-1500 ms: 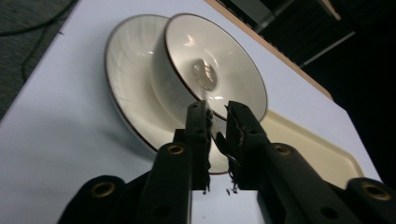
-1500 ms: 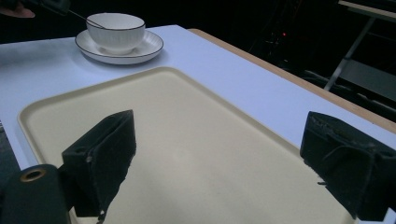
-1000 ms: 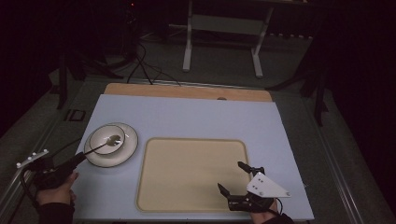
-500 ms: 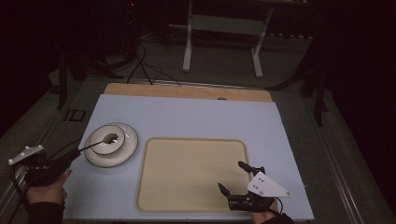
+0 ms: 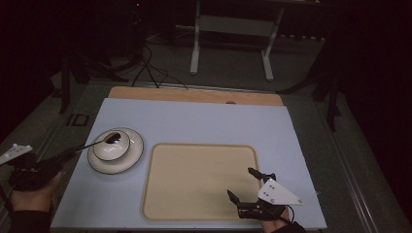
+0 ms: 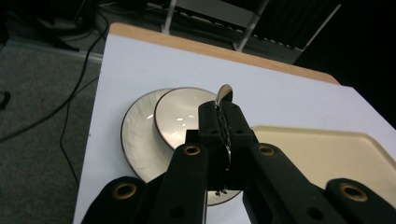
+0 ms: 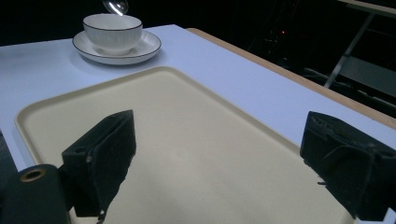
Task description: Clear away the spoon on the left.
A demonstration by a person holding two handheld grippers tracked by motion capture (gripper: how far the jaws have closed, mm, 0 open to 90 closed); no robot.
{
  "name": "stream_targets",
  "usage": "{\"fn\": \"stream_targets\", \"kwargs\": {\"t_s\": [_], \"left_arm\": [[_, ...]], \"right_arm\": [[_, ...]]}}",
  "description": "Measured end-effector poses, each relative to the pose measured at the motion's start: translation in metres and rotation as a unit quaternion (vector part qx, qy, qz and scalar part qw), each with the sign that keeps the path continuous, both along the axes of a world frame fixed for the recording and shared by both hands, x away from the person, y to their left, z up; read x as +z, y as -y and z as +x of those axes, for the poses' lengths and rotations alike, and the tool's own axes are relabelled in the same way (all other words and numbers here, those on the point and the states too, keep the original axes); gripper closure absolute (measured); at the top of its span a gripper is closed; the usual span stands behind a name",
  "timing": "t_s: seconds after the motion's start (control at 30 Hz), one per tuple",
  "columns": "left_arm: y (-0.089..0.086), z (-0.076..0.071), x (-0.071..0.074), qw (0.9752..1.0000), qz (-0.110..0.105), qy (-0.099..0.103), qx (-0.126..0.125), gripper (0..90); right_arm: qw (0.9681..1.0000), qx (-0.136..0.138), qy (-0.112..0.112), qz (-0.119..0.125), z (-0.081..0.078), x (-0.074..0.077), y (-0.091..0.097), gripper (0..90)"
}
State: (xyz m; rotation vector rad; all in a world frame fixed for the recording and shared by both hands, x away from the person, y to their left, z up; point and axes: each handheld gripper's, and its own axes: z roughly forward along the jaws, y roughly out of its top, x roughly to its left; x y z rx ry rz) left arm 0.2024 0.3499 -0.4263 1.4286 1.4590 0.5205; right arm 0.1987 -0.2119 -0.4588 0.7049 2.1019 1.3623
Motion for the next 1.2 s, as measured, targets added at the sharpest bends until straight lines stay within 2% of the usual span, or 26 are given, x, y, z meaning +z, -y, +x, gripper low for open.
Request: {"fn": "stream_targets", "kwargs": {"t_s": [0.13,0.2,0.23,0.4,0.47,0.67,0.8,0.97,1.07,1.2], "left_arm": [[0.002,-0.001,0.011,0.9997,0.014,0.004,-0.019,89.4],[0.003,0.001,0.015,0.9993,0.014,0.005,-0.034,89.4],[0.003,0.001,0.015,0.9993,0.014,0.005,-0.034,89.4],[0.011,0.004,0.026,0.9969,0.027,0.012,-0.073,89.4],[0.015,0.005,0.028,0.9962,0.031,0.013,-0.081,89.4],[0.033,0.014,0.03,0.991,0.042,0.005,-0.127,89.4],[0.044,0.021,0.028,0.9863,0.05,-0.002,-0.157,89.4],[0.052,0.026,0.031,0.9818,0.056,-0.008,-0.181,89.4],[0.056,0.027,0.034,0.9781,0.065,-0.008,-0.197,89.4],[0.061,0.028,0.037,0.9719,0.074,-0.007,-0.223,89.3]], "right_arm": [[1.0,0.0,0.0,0.002,0.0,0.0,0.001,10.7],[1.0,0.0,-0.001,0.002,0.0,0.0,0.001,10.7],[1.0,0.0,-0.001,0.002,0.0,0.0,0.001,10.7],[1.0,-0.001,-0.001,0.003,0.0,0.0,0.001,10.8],[1.0,-0.001,-0.002,0.003,0.001,0.0,0.001,10.7],[1.0,-0.001,-0.003,0.005,0.002,-0.001,0.001,10.7],[0.9999,0.002,-0.005,0.012,0.003,-0.001,0.003,10.7],[0.9999,0.0,-0.005,0.01,0.003,-0.001,0.002,10.7],[0.9999,0.001,-0.004,0.011,0.003,-0.001,0.003,10.7],[0.9997,0.005,-0.006,0.021,0.003,-0.001,0.004,10.7]]}}
